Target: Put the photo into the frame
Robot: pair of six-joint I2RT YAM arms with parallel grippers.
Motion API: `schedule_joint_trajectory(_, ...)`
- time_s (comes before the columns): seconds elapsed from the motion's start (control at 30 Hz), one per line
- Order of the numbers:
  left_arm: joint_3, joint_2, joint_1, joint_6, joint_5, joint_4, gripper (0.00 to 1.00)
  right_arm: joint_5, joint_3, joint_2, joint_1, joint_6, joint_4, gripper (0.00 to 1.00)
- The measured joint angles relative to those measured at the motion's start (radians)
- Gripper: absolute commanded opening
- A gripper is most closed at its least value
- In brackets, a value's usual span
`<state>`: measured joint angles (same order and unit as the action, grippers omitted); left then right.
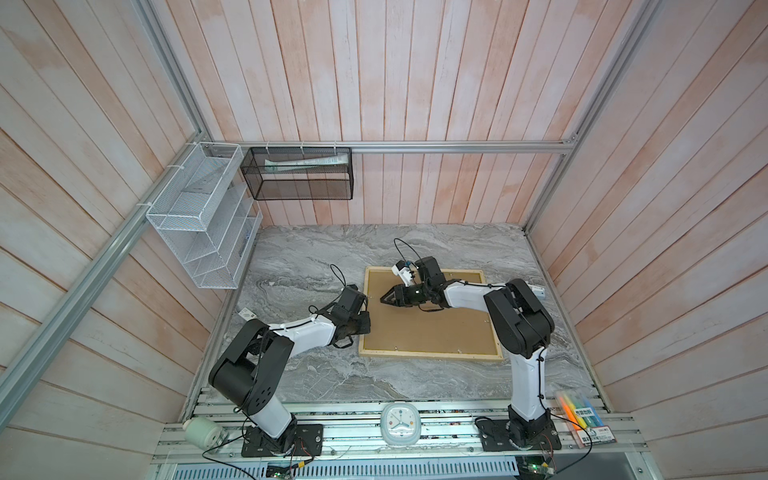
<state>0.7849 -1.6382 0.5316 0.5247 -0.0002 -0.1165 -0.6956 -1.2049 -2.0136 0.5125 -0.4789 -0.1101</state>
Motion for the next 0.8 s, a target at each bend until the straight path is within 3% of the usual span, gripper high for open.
schedule_joint_trajectory(0.17, 0.008, -0.002, -0.047, -0.020, -0.016, -0.014, 0.04, 0.114, 0.069, 0.170, -0.108, 0.031, 0.051, 0.47)
schedule_joint_trajectory(0.33, 0.012, 0.000, -0.085, -0.028, -0.034, -0.027, 0.20, 0.271, 0.116, 0.265, -0.144, 0.084, 0.138, 0.52)
schedule_joint_trajectory(0.63, 0.012, 0.031, -0.094, -0.035, -0.050, -0.068, 0.31, 0.544, 0.154, 0.297, -0.240, 0.121, 0.285, 0.53)
schedule_joint_trajectory(0.8, 0.006, 0.100, -0.100, -0.042, -0.060, -0.075, 0.34, 0.648, 0.154, 0.314, -0.280, 0.142, 0.331, 0.45)
